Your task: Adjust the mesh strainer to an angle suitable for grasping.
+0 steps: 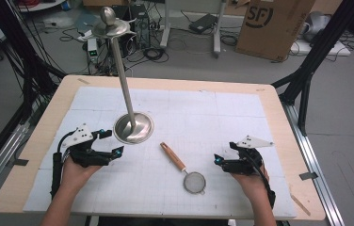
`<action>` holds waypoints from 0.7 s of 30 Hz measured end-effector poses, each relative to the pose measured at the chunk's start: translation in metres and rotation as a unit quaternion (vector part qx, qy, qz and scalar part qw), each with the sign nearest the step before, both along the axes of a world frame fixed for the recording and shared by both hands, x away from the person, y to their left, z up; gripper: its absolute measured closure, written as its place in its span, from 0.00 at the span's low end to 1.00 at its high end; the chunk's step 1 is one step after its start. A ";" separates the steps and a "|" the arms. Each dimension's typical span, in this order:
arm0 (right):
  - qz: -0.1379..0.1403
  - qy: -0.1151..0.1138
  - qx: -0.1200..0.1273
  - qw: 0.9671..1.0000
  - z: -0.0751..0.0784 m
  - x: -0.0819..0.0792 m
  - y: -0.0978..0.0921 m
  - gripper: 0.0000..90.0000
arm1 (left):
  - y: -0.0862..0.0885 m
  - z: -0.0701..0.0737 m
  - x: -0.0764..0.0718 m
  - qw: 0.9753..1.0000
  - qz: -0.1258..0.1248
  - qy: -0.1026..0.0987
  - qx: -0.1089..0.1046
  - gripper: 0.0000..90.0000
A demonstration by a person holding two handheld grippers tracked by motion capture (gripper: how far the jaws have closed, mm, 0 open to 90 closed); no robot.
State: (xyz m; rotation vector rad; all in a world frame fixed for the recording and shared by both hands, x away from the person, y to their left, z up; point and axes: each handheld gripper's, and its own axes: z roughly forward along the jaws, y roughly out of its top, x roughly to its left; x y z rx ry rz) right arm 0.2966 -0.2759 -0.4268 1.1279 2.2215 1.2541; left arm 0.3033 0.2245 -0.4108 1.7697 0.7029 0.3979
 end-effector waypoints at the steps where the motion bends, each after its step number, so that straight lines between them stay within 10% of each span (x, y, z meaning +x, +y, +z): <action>1: 0.000 0.001 0.000 1.000 0.000 0.000 0.000 0.19 | 0.000 0.000 0.000 1.000 -0.001 0.001 0.000 0.21; 21: -0.007 0.005 0.007 1.000 0.000 0.001 -0.005 0.19 | -0.001 0.000 -0.001 1.000 -0.004 0.003 -0.002 0.21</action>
